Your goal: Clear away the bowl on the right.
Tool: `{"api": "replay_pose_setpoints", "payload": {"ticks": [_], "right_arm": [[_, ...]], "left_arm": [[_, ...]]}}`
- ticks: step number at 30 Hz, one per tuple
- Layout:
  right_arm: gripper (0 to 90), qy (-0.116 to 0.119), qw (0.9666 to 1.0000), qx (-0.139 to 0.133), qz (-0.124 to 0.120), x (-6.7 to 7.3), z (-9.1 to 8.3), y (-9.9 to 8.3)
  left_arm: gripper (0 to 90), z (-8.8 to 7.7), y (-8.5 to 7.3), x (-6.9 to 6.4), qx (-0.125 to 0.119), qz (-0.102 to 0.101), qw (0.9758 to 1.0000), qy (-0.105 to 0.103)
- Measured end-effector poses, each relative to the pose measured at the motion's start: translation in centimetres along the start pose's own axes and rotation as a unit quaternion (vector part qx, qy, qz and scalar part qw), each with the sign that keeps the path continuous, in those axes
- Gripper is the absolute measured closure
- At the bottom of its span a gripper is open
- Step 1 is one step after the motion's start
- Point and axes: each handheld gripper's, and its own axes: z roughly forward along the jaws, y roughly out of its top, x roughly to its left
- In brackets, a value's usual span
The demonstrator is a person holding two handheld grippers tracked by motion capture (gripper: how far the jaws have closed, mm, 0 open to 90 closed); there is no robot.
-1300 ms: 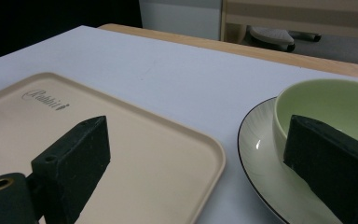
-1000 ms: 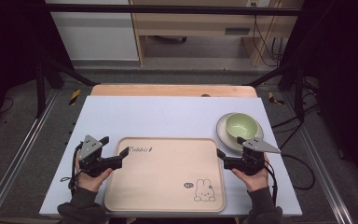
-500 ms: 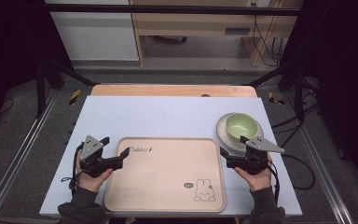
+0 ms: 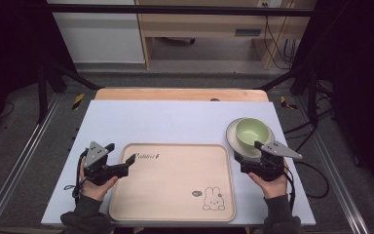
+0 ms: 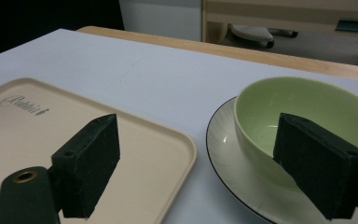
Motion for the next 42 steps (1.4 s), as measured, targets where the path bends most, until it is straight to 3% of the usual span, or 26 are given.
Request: {"api": "replay_pose_setpoints", "payload": {"ticks": [22,31,42], "right_arm": [[19.5,-0.036,0.9993,0.012,0.007,-1.4,-0.7,1.0],[23.2,-0.064,0.9974,0.025,0.020,-2.7,-0.8,1.6],[26.9,-0.079,0.9957,0.040,0.028,-3.7,-0.1,1.9]], "left_arm": [[14.0,0.1,-0.2,0.3,0.007,0.001,1.0000,0.005],[14.1,0.2,-0.3,0.2,0.010,0.003,0.9999,0.004],[14.1,0.2,-0.3,0.3,0.011,0.003,0.9999,0.005]]}}
